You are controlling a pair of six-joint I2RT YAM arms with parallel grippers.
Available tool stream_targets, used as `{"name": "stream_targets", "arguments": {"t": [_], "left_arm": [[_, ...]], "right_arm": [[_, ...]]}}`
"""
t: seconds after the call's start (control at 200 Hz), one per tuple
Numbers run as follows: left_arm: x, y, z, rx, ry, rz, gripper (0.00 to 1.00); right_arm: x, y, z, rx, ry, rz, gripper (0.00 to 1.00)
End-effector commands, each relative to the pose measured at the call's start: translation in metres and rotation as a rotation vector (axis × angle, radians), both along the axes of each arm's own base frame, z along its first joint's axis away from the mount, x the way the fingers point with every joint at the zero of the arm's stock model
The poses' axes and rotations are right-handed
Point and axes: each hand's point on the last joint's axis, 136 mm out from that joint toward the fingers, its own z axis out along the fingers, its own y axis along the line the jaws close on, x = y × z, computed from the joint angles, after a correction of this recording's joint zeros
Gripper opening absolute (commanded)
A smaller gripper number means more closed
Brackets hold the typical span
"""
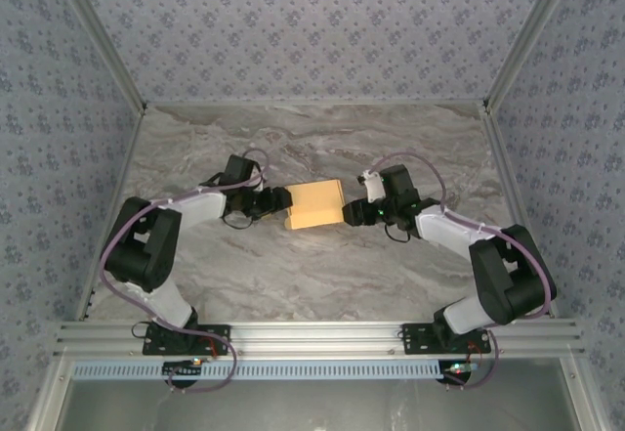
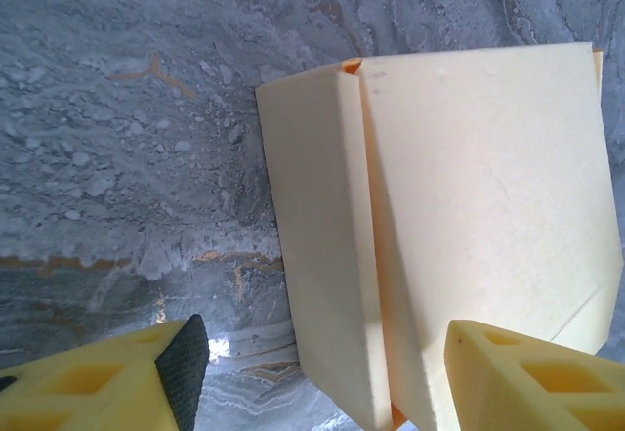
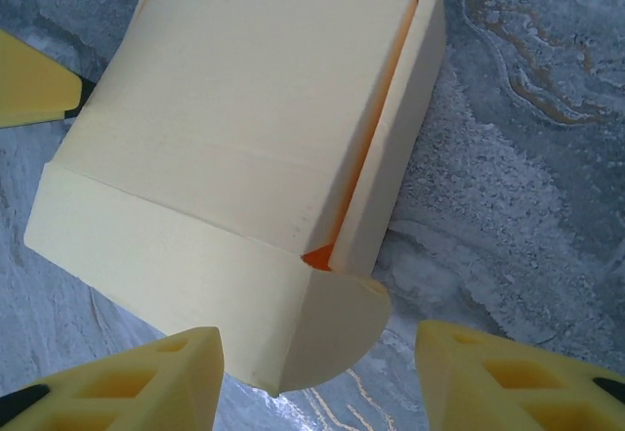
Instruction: Fold the paper box
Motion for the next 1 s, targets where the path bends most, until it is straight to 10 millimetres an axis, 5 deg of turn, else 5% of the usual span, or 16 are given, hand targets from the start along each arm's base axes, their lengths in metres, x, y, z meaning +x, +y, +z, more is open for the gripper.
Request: {"name": "stream_targets", "arguments": {"t": [0.0,0.265,0.425,0.999], "left_arm": [[-0.007,0.009,-0.015,0.056,0.033,-0.004,0.64],[0.001,0.002,-0.036,0.051,0.065,0.011,0.5],[-0.001,0.0,-0.035,-0.007,0.062,-0.013,0.32],[0.0,-0.001,-0.042,-0.159,0.12,-0.039,0.28]], "right_arm": [[0.004,-0.008,-0.006,0.018,0.064,-0.066,0.56],[0.03,-0.014,0.002,0.167,0.171,-0.09,0.6],[0.038,-0.007,0.002,0.381,0.347,-0.062,0.67],[0.045,0.026,-0.033,0.547,0.609,-0.077,0.74]]}}
